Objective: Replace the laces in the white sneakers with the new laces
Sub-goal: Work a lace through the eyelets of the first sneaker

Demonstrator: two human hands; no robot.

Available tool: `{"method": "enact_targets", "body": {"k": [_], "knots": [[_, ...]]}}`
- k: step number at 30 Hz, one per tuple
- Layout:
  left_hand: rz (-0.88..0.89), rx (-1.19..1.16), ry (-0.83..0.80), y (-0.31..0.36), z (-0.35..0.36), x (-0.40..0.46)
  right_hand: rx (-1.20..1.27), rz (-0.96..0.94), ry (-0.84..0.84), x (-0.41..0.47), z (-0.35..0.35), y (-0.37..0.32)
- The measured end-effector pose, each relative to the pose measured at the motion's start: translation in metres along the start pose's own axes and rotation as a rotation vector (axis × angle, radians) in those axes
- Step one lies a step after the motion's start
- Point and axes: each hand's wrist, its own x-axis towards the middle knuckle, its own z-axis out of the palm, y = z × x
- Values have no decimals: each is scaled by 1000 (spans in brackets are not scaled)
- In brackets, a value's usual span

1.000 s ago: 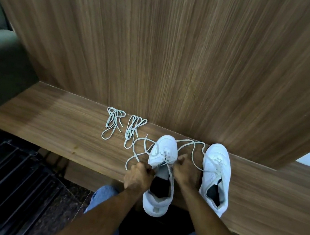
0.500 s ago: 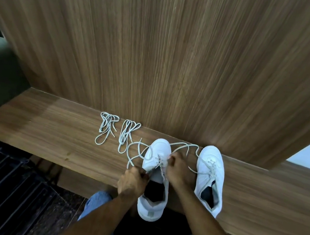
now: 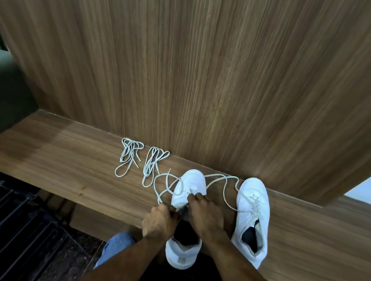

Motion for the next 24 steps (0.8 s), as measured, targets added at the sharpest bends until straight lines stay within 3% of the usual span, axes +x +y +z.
{"method": "enact_targets", "body": {"k": [4, 6, 10, 11, 13, 17, 21, 24], "knots": [[5, 3, 7, 0, -1, -1, -70, -57, 12, 7, -4, 3], [9, -6, 14, 0, -1, -1, 30, 105, 55, 10, -12, 13], [7, -22, 16, 1, -2, -2, 595, 664, 392, 15, -31, 41], [10, -22, 19, 1, -3, -2, 631, 706, 426, 16, -32, 45], [13, -22, 19, 2, -3, -3, 433, 564, 399, 11, -25, 49], [10, -34, 21, 3, -5, -4, 152, 74, 165, 3, 3, 31], [23, -34, 5, 2, -5, -6, -94, -6, -8, 3, 8, 3], [25, -35, 13, 3, -8, -8, -144, 7, -2, 8, 7, 1]]}}
